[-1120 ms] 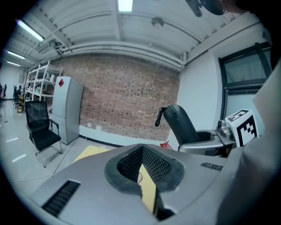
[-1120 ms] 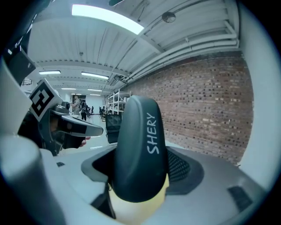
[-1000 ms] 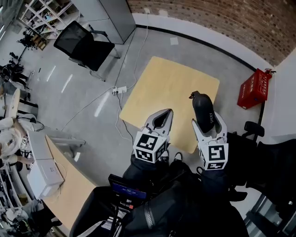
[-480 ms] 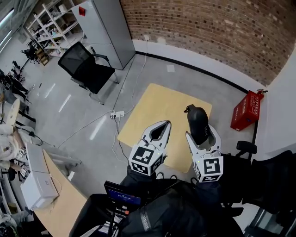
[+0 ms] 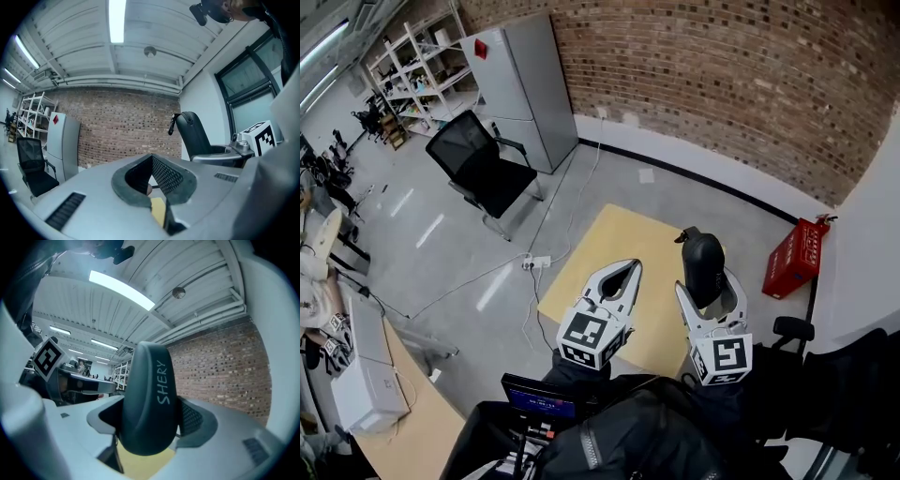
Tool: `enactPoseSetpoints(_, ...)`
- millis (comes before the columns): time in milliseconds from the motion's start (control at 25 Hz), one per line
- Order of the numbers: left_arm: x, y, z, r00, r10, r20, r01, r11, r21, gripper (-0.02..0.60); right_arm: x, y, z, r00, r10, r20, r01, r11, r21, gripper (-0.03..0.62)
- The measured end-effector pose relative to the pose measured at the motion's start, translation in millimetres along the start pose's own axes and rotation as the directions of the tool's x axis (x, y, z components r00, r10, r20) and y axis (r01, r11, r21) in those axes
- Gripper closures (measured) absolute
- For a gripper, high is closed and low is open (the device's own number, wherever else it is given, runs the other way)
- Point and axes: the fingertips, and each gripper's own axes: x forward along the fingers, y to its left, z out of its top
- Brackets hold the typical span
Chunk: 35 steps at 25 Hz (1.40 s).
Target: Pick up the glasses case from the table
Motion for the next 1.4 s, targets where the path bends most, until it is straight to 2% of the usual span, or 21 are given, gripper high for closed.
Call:
enactPoseSetpoints(640, 12, 2, 16, 0.998, -0.023, 0.051, 0.022, 1.0, 0.022, 0.581, 7, -7, 17, 0.998, -0.008, 0.066, 0.01, 1.0, -0.024, 0.244)
enactPoseSetpoints(1400, 16, 5, 7, 0.999, -0.019, 0.032, 0.019, 1.0, 0.006, 0.581, 11, -11, 8, 0.999, -0.013, 0.049, 0.014, 1.0, -0.017, 0.247)
